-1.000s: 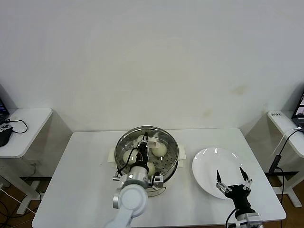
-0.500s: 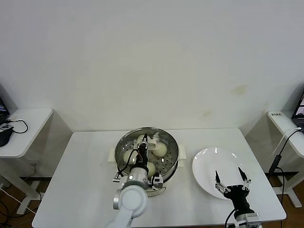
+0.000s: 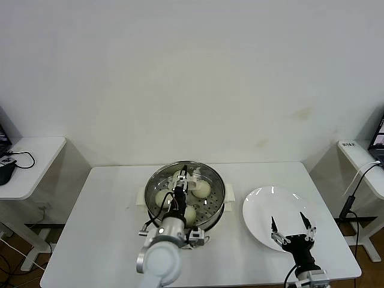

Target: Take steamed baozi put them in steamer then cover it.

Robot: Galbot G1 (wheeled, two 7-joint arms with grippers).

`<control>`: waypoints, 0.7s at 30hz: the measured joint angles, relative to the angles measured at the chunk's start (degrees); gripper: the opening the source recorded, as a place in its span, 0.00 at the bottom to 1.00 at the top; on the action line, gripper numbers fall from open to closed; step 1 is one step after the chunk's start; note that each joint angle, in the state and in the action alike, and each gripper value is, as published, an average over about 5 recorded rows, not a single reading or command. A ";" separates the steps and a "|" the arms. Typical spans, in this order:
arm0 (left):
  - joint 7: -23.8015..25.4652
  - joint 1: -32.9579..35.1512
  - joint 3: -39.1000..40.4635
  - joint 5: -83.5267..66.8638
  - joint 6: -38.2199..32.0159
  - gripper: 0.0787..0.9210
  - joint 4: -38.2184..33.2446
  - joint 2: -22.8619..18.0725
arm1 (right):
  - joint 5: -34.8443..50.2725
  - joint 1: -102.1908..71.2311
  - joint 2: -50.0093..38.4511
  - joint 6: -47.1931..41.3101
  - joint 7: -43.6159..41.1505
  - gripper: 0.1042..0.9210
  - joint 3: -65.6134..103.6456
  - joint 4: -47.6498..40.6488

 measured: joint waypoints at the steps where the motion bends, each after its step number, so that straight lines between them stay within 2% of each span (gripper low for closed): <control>1: -0.17 0.47 -0.14 -0.59 -0.17 0.69 -0.78 0.37 | -0.01 -0.07 -0.04 0.00 -0.01 0.88 0.00 0.04; 7: -1.36 4.18 -1.17 -5.83 -1.56 0.86 -5.98 3.04 | -0.05 -0.56 -0.46 0.03 -0.05 0.88 -0.07 0.34; 15: -4.20 11.35 -3.47 -18.36 -5.17 0.88 -12.53 6.79 | 0.15 -1.28 -1.29 0.05 -0.29 0.88 -0.34 0.81; 21: -11.63 17.12 -7.75 -36.48 -11.34 0.88 -14.74 8.00 | 0.29 -1.90 -1.81 0.19 -0.31 0.88 -0.87 0.72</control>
